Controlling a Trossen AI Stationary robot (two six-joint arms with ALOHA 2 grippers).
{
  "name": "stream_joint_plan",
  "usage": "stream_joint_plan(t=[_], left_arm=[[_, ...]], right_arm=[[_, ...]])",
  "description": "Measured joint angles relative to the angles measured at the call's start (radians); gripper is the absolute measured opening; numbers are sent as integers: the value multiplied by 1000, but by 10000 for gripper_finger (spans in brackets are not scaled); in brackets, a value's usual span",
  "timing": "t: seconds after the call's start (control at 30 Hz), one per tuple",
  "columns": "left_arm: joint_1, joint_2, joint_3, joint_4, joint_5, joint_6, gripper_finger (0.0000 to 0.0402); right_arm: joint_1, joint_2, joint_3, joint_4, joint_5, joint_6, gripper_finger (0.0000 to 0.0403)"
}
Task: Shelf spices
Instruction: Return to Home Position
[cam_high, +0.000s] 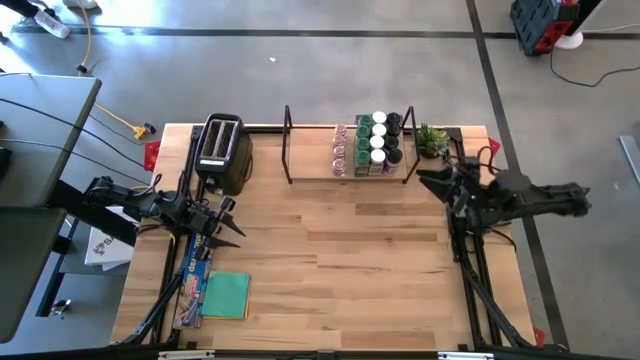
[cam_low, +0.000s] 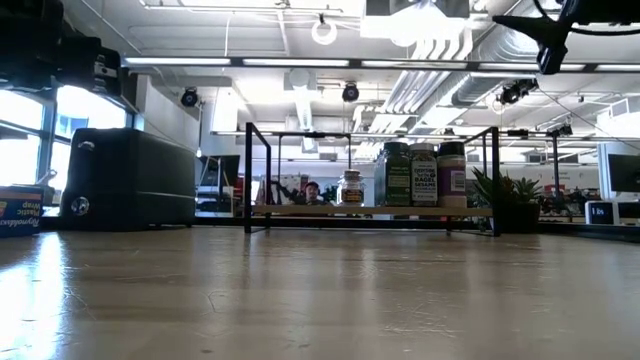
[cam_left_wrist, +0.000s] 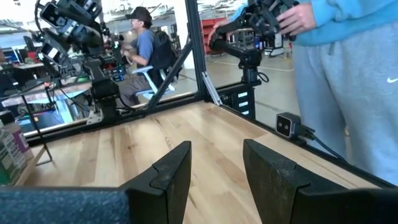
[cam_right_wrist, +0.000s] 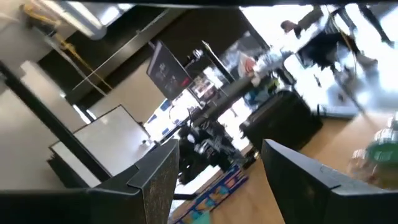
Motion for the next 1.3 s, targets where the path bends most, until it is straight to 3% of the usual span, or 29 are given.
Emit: stream_joint_plan(t=[0.13,0.27,0.47,0.63,0.9,1.17,1.3], left_arm=[[0,0,0,0,-4,0,143],[0,0,0,-4,-26,0,143],[0,0,0,-5,-35,0,143],[0,0,0,-5,-37,1,143],[0,3,0,-6,-42,1,143],[0,3,0,-5,-41,1,143],[0,3,0,-5,-41,1,143]], right_arm=[[-78,-58,-35,32,-129,-151,224],[-131,-112,-141,211,-234,-243,224],[-185,-226,-357,428,-284,-252,224],[-259,-264,-360,213,-357,-99,224],[-273,-265,-360,-57,-438,-143,224],[-269,-264,-360,-55,-459,-539,224],[-269,-250,-360,-56,-458,-619,224]])
